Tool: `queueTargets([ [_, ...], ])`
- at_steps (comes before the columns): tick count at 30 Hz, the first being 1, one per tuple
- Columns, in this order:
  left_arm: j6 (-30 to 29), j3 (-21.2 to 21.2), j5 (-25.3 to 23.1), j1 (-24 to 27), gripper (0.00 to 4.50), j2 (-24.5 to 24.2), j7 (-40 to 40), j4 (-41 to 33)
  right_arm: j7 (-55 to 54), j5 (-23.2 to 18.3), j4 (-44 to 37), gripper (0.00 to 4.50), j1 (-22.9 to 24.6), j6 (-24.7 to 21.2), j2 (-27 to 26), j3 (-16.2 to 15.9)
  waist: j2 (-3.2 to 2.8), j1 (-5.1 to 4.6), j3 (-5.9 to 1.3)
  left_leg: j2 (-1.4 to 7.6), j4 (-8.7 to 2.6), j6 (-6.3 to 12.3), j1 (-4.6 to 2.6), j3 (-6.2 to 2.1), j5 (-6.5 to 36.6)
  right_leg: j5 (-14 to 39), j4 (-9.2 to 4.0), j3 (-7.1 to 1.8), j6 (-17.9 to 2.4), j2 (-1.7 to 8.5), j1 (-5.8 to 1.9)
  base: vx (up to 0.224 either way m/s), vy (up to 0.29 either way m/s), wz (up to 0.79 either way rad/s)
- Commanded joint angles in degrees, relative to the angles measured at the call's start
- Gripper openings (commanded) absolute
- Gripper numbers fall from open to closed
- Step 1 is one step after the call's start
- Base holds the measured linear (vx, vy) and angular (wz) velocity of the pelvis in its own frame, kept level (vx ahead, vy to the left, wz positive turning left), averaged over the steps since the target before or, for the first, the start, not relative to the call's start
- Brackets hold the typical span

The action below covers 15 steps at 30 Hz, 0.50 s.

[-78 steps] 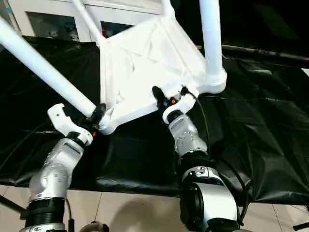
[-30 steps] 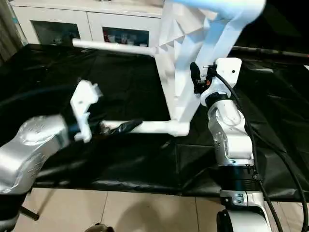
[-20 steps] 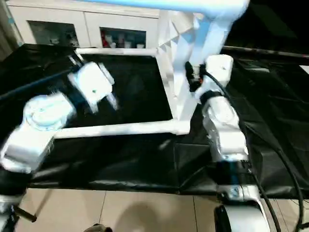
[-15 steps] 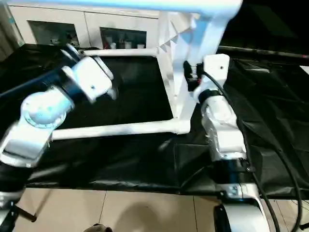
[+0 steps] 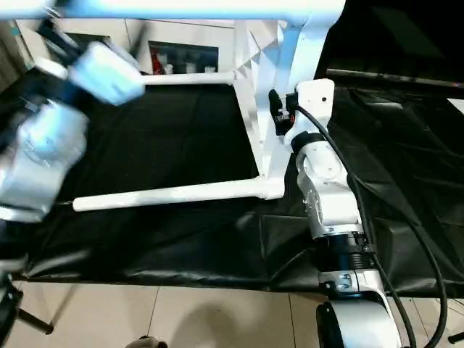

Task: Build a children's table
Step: Flip table

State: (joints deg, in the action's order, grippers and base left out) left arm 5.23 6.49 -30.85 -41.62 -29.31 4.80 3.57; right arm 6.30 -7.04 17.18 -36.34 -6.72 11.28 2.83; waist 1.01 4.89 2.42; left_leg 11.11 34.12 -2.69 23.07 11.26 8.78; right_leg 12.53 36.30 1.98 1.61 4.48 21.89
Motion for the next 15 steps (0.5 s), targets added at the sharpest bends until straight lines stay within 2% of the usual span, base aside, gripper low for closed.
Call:
queueTargets([
  [1, -0.06, -1.35, -0.56, -0.99, 4.33, -0.20, 1.59, 0.88, 0.24, 0.68, 1.67, 1.96, 0.59, -0.96, -0.18, -0.15, -0.88, -0.21, -3.95, 1.49, -3.56, -4.35, -2.19, -1.24, 11.80, 0.70, -3.52, -1.58, -8.72, 2.34, -1.17, 0.000, 0.000, 0.00],
  [5, 2.09, -1.57, 0.98, -0.28, 4.10, 0.86, 2.08, 0.83, 0.38, 0.81, 1.87, 1.96, 0.71, -0.56, -0.04, 0.05, -0.94, -0.06, -3.86, 1.56, -3.68, -4.43, -2.34, -1.26, 13.46, 2.12, -3.74, -1.61, -9.11, 2.43, -0.97, 0.000, 0.000, 0.00],
  [6, 2.09, -1.57, 0.98, -0.28, 3.80, 0.86, 2.08, 0.83, 0.38, 0.81, 1.87, 1.96, 0.71, -0.56, -0.04, 0.05, -0.94, -0.06, -3.86, 1.56, -3.68, -4.43, -2.34, -1.26, 13.46, 2.12, -3.74, -1.61, -9.11, 2.43, -0.97, 0.000, 0.000, 0.00],
  [9, 2.25, -1.18, 0.33, 0.56, 3.68, 1.73, 3.19, 0.27, 0.39, 0.92, 2.17, 1.96, 0.38, -0.36, -0.02, 0.13, -0.76, -0.16, -3.85, 1.61, -3.73, -4.12, -2.24, -1.26, 13.40, 1.91, -3.75, -1.59, -8.99, 2.38, -1.02, 0.000, 0.000, 0.00],
  [10, 2.30, -1.18, 0.46, 0.78, 3.56, 2.08, 3.20, 0.18, 0.42, 0.97, 2.24, 1.96, 0.27, -0.30, -0.01, 0.12, -0.62, -0.17, -3.87, 1.62, -3.68, -3.96, -2.18, -1.26, 13.14, 1.73, -3.70, -1.61, -8.96, 2.43, -1.08, 0.000, 0.000, 0.00],
  [11, 2.41, -1.40, 0.61, 1.10, 3.36, 2.53, 3.50, 0.02, 0.49, 1.08, 2.35, 1.96, 0.14, -0.20, 0.02, 0.04, -0.75, -0.07, -3.84, 1.63, -3.71, -3.90, -2.21, -1.24, 12.82, 1.80, -3.68, -1.61, -9.16, 2.50, -1.01, 0.000, 0.000, 0.00],
  [14, 2.96, -1.67, 0.71, 1.72, 3.31, 2.93, 4.11, -0.35, 0.62, 1.23, 2.50, 1.95, -0.02, -0.07, 0.08, -0.07, -0.52, -0.09, -3.81, 1.65, -3.73, -3.76, -2.22, -1.23, 13.18, 2.56, -3.81, -1.62, -8.96, 2.50, -1.01, 0.000, 0.000, 0.00],
  [15, 3.41, -1.79, 0.60, 1.97, 3.31, 3.00, 4.43, -0.47, 0.67, 1.30, 2.56, 1.95, -0.07, -0.03, 0.09, -0.09, -0.64, -0.05, -3.80, 1.64, -3.76, -3.67, -2.20, -1.24, 13.27, 2.90, -3.84, -1.65, -8.89, 2.52, -0.98, 0.000, 0.000, 0.00],
])
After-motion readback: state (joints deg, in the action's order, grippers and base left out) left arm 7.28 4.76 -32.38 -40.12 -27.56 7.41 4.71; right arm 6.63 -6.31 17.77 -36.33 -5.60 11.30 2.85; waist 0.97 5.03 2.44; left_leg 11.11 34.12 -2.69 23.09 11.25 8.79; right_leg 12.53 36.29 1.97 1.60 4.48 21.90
